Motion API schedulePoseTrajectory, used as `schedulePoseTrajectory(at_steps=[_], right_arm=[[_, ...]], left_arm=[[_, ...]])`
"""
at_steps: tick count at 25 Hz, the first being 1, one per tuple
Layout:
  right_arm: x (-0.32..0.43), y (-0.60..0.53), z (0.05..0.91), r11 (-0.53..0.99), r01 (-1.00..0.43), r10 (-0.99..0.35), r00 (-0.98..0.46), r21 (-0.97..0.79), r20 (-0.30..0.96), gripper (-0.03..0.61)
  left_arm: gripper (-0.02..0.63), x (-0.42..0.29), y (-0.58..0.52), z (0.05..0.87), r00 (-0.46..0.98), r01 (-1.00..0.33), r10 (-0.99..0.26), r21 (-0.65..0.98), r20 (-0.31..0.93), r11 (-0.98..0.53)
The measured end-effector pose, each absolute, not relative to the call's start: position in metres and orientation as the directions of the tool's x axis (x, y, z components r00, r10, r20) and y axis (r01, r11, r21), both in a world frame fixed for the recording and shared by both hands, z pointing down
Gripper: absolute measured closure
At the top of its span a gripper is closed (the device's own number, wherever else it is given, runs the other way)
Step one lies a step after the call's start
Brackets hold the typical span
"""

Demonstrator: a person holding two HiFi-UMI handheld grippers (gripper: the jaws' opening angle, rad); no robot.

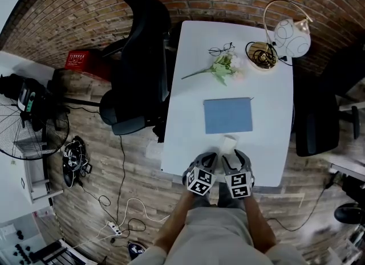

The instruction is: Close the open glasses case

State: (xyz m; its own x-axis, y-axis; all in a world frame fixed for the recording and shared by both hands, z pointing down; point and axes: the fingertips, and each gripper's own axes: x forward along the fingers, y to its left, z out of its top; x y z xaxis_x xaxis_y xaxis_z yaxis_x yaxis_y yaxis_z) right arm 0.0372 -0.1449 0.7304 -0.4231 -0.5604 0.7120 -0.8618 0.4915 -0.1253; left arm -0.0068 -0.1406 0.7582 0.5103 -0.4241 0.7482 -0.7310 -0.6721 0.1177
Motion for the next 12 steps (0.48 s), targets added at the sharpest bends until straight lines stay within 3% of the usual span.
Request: schedulePoseTrajectory(at_steps=[12], right_arm=[[0.0340, -0.1458, 0.7333, 0.499, -0.859, -0.557, -0.421, -0.117, 0.716, 0.356]], left_arm=[[0.611, -0.0073, -0.1410, 0.7614, 0.507, -0.725, -0.418, 0.111, 0.753, -0.679]])
